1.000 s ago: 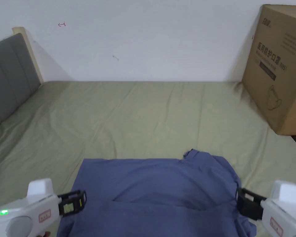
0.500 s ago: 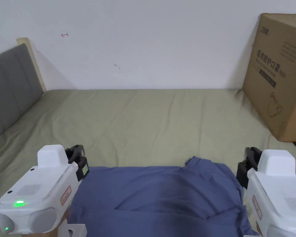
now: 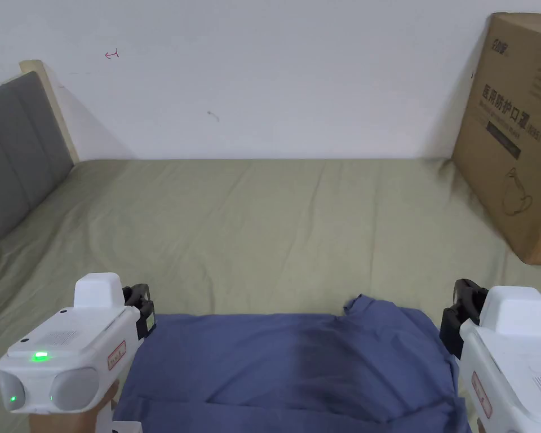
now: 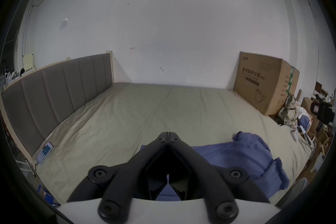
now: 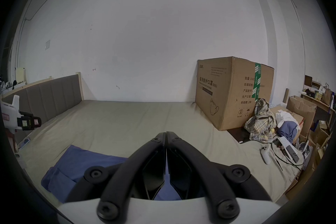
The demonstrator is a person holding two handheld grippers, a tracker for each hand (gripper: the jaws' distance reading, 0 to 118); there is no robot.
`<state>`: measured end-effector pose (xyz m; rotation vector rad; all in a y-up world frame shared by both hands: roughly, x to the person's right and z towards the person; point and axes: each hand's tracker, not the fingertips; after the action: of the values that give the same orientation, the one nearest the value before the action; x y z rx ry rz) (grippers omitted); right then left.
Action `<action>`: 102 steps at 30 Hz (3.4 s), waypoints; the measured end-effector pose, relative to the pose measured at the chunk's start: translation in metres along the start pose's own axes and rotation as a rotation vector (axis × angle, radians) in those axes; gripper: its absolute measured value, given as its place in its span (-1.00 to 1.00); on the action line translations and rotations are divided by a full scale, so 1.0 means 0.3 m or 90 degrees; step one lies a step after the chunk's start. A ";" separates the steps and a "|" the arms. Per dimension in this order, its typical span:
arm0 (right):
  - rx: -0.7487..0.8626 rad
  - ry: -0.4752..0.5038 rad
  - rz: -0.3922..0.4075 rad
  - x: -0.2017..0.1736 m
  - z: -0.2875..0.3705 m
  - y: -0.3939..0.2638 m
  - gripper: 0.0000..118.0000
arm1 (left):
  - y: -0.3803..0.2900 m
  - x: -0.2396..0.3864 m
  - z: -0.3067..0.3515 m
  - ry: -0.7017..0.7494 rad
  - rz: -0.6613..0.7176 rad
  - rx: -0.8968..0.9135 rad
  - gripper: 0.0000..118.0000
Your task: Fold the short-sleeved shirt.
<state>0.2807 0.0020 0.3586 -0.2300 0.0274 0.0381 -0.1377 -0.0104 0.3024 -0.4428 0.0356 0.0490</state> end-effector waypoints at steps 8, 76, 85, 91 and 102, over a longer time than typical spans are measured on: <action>-0.034 -0.001 0.019 -0.001 -0.198 -0.022 -0.99 | 0.014 -0.130 -0.465 -0.015 0.016 -0.171 -1.00; -0.247 0.132 -0.084 0.250 0.027 -0.242 -0.97 | -0.226 -0.255 -0.117 -0.005 0.030 -0.248 -1.00; -0.351 0.048 -0.109 0.260 0.138 -0.547 -0.97 | -0.520 -0.261 -0.025 0.011 0.040 -0.321 -1.00; -0.405 0.008 -0.162 0.301 0.120 -0.684 -0.96 | -0.609 -0.227 -0.031 0.030 0.005 -0.339 -1.00; -0.245 -0.008 -0.091 0.240 0.195 -0.372 0.66 | -0.397 -0.172 0.127 -0.020 0.063 -0.210 0.83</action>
<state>0.3586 -0.0906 0.4387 -0.6162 -0.0094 -0.0981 -0.1817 -0.1036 0.3902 -0.7699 0.0186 0.1604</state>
